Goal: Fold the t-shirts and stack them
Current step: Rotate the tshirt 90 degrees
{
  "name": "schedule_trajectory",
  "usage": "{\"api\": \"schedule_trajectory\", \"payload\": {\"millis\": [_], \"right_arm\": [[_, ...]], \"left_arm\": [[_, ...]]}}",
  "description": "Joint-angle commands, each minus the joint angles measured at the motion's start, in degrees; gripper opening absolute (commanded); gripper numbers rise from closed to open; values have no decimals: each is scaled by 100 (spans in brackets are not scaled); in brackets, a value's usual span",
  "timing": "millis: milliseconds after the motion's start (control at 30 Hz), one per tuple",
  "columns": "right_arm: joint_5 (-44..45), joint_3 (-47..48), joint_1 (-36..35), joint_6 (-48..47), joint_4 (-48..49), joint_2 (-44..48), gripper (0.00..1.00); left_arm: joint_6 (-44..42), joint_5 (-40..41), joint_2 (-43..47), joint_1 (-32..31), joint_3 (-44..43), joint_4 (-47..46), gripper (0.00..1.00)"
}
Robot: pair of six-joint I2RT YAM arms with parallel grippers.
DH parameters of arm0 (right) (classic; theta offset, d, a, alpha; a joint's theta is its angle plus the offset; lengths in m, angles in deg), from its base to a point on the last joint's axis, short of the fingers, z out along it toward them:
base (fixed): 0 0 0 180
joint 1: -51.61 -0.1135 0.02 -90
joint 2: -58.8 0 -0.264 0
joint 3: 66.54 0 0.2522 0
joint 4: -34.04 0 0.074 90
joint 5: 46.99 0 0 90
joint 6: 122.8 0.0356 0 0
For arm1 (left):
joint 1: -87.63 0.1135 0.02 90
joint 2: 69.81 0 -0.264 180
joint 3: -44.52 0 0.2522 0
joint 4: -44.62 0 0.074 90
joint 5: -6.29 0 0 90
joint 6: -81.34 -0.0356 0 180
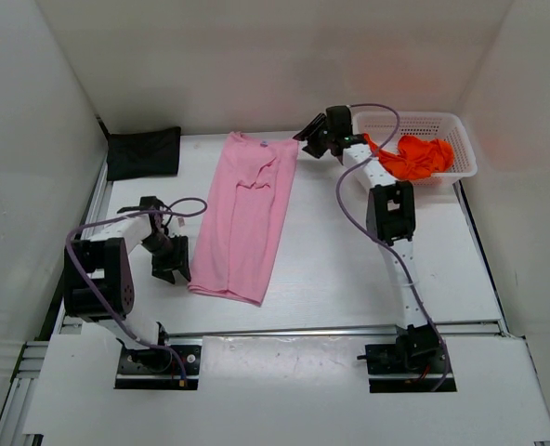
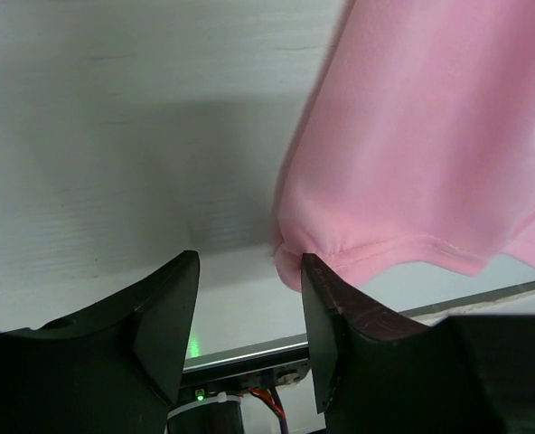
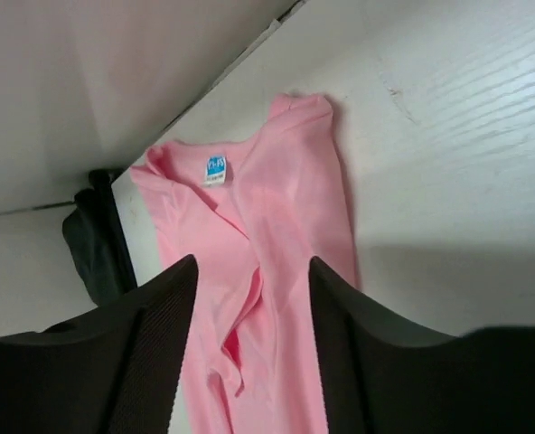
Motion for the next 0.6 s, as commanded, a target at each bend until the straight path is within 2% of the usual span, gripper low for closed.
{"api": "schedule_trajectory", "payload": {"millis": [0, 67, 133, 200, 267, 300, 333, 400, 433, 467, 567], "right_arm": [[-714, -634, 44, -533, 537, 1006, 59], [-936, -978, -34, -1096, -104, 1656, 61], [-937, -1768, -271, -1456, -534, 2409, 63], [-535, -2453, -482, -1905, -1080, 2948, 63], [-165, -3604, -746, -1977, -1518, 3704, 63], [-94, -4061, -817, -1977, -1521, 3950, 63], [-311, -5048, -922, -1977, -1286, 4440, 61], [-724, -6090, -1080, -1977, -855, 5161, 60], [-874, -7035, -1168, -1916, -627, 5392, 60], [-962, -7427, -1264, -1915, -285, 5568, 60], [-963, -8124, -1844, -1854, -211, 5886, 60]], "left_arm": [[-21, 24, 13, -10, -136, -206, 60], [-21, 77, 13, -10, -136, -206, 60], [-21, 8, 65, -10, -136, -206, 60], [-21, -46, 126, -10, -136, -206, 60], [-21, -46, 258, -63, -136, -206, 60], [-21, -46, 311, -63, -136, -154, 60], [-21, -98, 433, -63, -188, -154, 60], [-21, -98, 566, -63, -188, -101, 60], [-21, -168, 679, -63, -188, -40, 60], [-21, -169, 680, -115, -188, -39, 60], [-21, -169, 751, -176, -127, -39, 60]]}}
